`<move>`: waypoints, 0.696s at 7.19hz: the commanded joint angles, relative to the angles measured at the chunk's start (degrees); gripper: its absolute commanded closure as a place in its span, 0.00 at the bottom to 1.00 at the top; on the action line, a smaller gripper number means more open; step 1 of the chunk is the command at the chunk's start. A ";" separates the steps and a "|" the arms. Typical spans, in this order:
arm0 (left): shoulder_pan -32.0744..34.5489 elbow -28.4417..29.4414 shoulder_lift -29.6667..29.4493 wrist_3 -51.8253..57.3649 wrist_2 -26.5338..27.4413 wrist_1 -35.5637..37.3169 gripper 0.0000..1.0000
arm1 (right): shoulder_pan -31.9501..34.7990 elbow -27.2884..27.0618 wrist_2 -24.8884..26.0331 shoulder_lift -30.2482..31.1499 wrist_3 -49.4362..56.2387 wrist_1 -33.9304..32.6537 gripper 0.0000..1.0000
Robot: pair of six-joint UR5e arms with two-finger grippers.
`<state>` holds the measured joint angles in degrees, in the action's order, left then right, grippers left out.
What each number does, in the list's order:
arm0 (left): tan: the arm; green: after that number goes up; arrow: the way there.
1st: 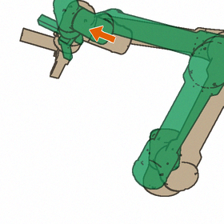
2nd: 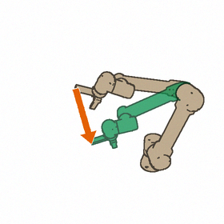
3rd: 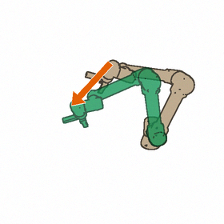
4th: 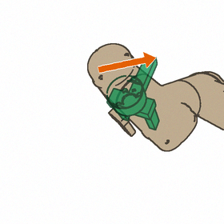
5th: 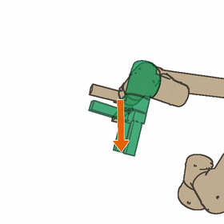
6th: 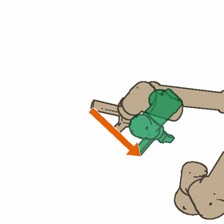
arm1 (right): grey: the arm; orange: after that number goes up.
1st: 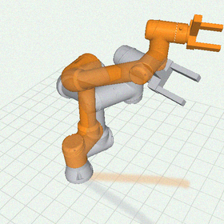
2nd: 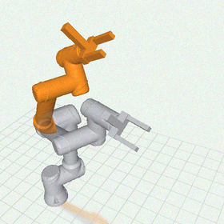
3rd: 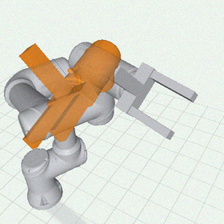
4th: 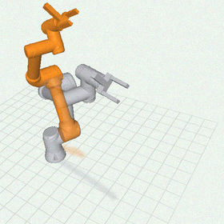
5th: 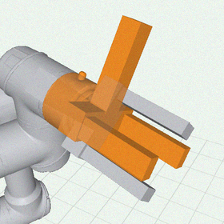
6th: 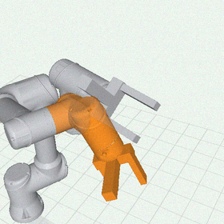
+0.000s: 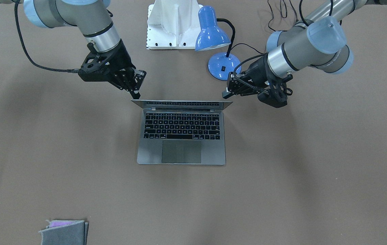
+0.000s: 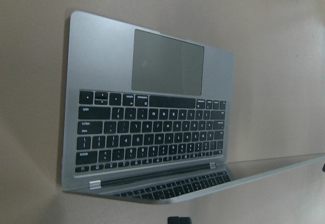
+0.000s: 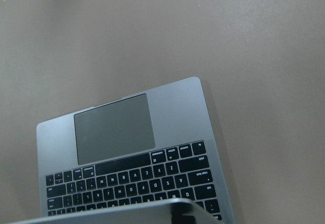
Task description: Close laptop
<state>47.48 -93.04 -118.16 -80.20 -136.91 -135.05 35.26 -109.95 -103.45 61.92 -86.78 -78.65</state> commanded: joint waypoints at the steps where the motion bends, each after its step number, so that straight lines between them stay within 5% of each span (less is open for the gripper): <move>1: 1.29 0.84 -2.58 2.33 2.24 5.47 1.00 | 0.94 4.29 -0.09 -2.14 0.64 0.07 1.00; 5: 1.03 11.37 -8.65 6.19 7.62 6.64 1.00 | 1.30 10.02 0.00 -4.88 0.82 0.16 1.00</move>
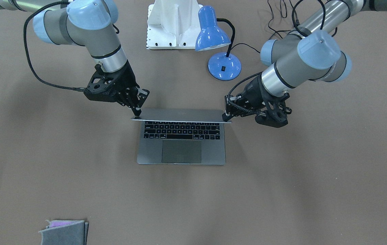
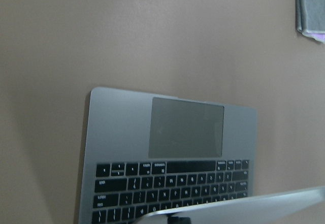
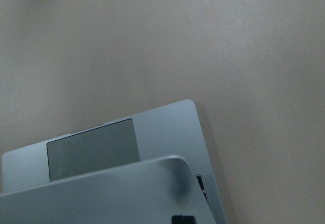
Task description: Close laptop
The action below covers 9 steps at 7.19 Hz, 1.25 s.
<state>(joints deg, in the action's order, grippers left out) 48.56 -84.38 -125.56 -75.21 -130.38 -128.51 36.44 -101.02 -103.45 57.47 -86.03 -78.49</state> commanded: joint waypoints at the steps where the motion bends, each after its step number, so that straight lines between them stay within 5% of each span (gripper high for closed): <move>1: -0.13 4.56 -2.48 1.21 2.23 0.10 1.00 | 0.21 1.61 0.00 -0.69 0.07 0.00 1.00; 4: -2.68 7.47 -3.46 2.26 7.76 0.10 1.00 | 0.47 9.67 0.18 -2.18 -0.01 7.44 1.00; 9: -6.90 10.73 -3.55 3.05 15.59 0.01 1.00 | 0.65 14.35 0.36 -4.20 -0.01 8.00 1.00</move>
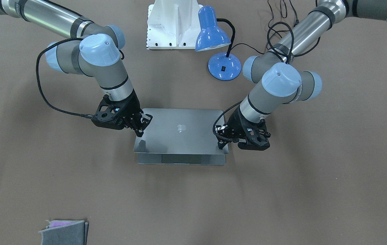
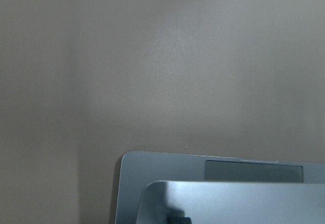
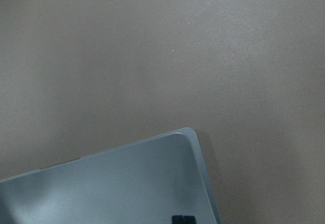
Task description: Close laptop
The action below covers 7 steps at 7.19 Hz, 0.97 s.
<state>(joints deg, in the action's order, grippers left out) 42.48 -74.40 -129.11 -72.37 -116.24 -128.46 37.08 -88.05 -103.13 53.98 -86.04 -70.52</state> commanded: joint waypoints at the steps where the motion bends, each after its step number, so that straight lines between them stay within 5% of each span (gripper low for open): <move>1: -1.43 1.27 -0.01 0.13 2.41 -0.03 1.00 | 0.01 1.39 0.03 -0.72 0.00 0.03 1.00; 5: -2.15 1.11 -1.05 0.57 5.24 -0.03 1.00 | 0.36 1.57 -0.14 -0.89 0.09 0.03 1.00; 7: 1.70 -2.22 -0.80 0.57 -2.63 1.19 1.00 | 2.81 0.69 -1.71 -0.90 3.40 -0.06 1.00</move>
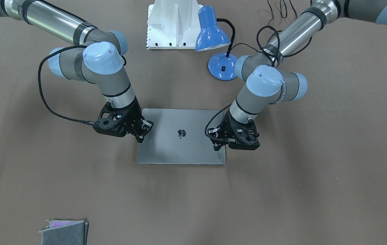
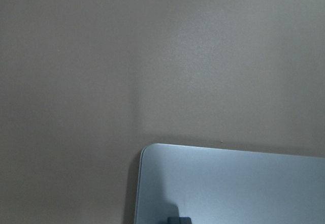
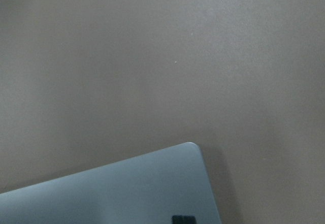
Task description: Close laptop
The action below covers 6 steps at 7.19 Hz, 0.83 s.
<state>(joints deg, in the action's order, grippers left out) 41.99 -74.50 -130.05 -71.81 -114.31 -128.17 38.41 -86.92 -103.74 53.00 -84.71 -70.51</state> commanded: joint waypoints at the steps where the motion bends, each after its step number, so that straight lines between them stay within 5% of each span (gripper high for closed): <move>1: 4.92 -6.32 1.63 0.18 -7.56 4.55 1.00 | 4.19 -0.79 -5.90 0.78 4.27 -0.16 1.00; 2: 8.07 -11.49 4.43 4.18 -11.59 8.51 0.98 | 8.22 -2.10 -13.35 2.79 6.47 -0.85 1.00; 3: 11.76 -16.94 7.94 13.71 -15.90 13.24 0.40 | 10.87 -2.55 -16.29 5.51 7.10 -0.77 0.47; 4: 15.02 -22.82 11.36 19.89 -18.12 18.51 0.02 | 12.38 -3.16 -14.06 8.23 8.15 -0.69 0.00; 6: 22.39 -27.27 15.94 33.14 -22.86 27.32 0.02 | 15.45 -5.70 -14.38 14.37 18.74 -0.77 0.00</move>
<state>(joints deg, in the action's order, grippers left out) 59.84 -99.09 -117.20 -47.64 -134.23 -105.99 51.71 -90.97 -117.81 63.16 -71.69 -71.25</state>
